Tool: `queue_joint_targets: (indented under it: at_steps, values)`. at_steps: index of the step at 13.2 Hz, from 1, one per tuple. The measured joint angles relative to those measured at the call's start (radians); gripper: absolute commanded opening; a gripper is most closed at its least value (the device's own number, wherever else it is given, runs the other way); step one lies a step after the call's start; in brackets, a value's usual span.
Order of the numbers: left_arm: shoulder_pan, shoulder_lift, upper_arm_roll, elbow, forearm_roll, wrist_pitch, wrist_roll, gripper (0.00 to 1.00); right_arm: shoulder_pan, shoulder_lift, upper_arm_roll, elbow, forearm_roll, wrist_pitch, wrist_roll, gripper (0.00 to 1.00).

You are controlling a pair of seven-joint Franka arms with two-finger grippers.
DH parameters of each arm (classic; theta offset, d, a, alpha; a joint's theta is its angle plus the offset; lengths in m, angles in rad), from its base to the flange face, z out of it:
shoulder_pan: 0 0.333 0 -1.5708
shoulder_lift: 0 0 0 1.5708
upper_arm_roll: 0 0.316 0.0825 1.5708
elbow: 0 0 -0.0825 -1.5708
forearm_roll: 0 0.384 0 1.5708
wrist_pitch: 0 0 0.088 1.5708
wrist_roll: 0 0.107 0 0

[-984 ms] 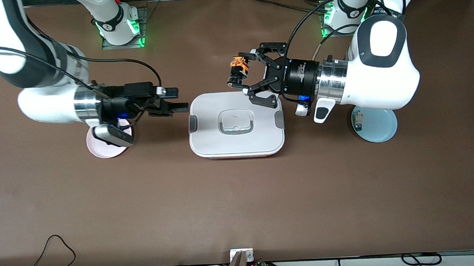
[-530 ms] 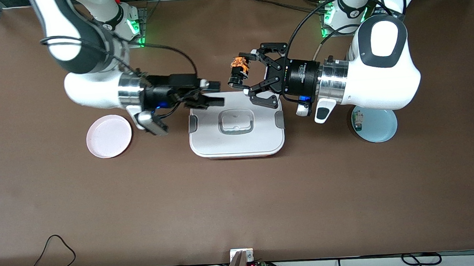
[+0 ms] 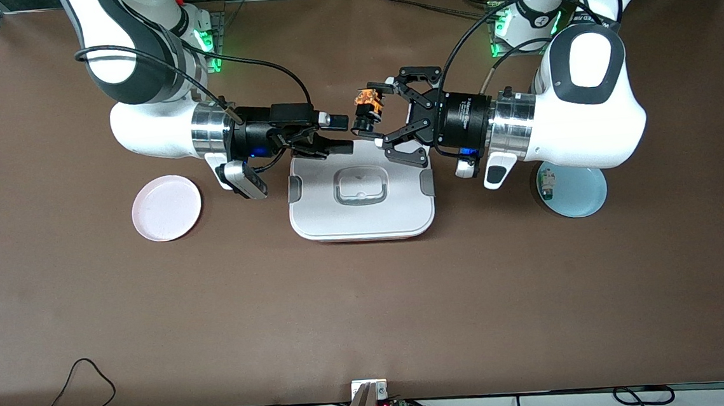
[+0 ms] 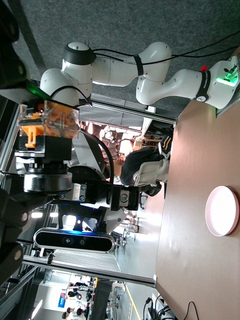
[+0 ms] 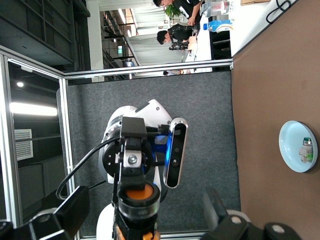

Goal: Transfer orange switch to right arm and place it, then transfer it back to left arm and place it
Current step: 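Move the right gripper onto the switch held by the left gripper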

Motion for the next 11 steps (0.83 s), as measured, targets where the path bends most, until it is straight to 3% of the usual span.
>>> queue_joint_targets:
  at_steps: [11]
  values:
    - [0.000,0.011,0.002,0.019,0.000,0.000,-0.004,0.10,0.049,-0.005,0.006,-0.004,0.005,0.000,0.000,0.96]
